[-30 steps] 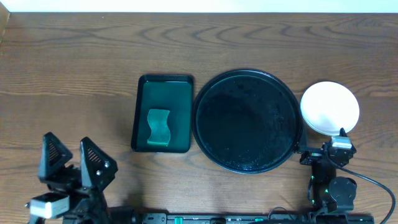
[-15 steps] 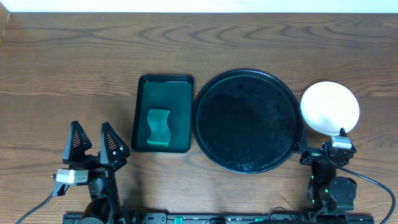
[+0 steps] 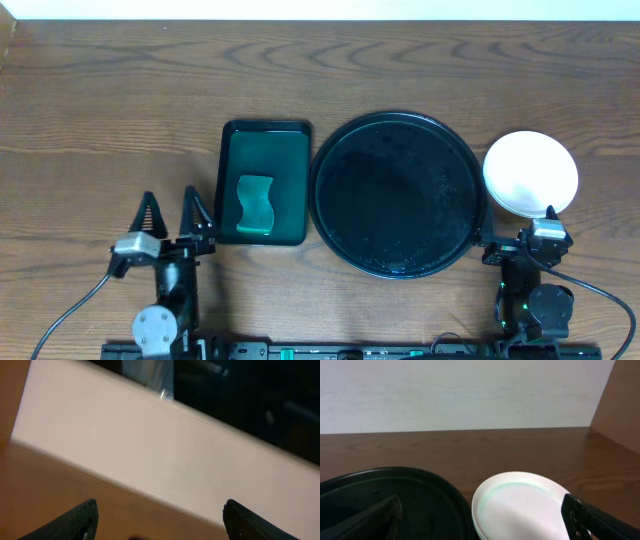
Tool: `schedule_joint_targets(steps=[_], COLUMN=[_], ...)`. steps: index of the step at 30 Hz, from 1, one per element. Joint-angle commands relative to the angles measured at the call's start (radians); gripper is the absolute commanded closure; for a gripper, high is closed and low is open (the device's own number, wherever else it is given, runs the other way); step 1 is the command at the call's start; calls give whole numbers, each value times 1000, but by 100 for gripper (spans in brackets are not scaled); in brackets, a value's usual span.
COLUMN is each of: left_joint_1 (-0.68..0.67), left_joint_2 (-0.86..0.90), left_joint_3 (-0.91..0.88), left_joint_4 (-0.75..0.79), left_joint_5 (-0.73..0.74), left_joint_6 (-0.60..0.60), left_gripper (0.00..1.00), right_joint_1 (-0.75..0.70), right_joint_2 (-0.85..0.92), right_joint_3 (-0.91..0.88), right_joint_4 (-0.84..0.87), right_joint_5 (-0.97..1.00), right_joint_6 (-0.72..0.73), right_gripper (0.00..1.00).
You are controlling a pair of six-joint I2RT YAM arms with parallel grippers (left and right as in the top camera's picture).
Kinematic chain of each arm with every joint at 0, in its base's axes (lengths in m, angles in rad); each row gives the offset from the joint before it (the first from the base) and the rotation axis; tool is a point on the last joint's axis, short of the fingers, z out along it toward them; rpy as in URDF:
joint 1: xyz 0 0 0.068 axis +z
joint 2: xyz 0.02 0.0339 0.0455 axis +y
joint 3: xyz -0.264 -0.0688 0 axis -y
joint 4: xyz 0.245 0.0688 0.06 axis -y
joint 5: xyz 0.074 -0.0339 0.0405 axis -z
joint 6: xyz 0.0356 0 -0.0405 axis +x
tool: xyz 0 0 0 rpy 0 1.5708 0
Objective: Clean dirty plates on tray and stack at the side
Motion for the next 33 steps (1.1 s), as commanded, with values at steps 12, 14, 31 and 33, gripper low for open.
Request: schedule_joint_targets(steps=[12, 14, 31, 33], left_joint_1=[-4, -4, -4, -4], left_joint_2=[-8, -8, -8, -8], left_joint_3=[-2, -2, -2, -2], left_joint_4=[-398, -401, -400, -397], left_joint_5=[2, 2, 13, 58], left_joint_6=[81, 106, 181, 274], left_gripper=[20, 20, 20, 20], right_joint_1=[12, 12, 12, 12], right_joint_2=[-6, -6, -6, -6], right_joint_3=[-1, -1, -1, -1], right_joint_4=[-3, -3, -3, -3], right_joint_5=[10, 10, 10, 10], right_joint_6=[14, 14, 14, 14], right_gripper=[1, 1, 1, 1])
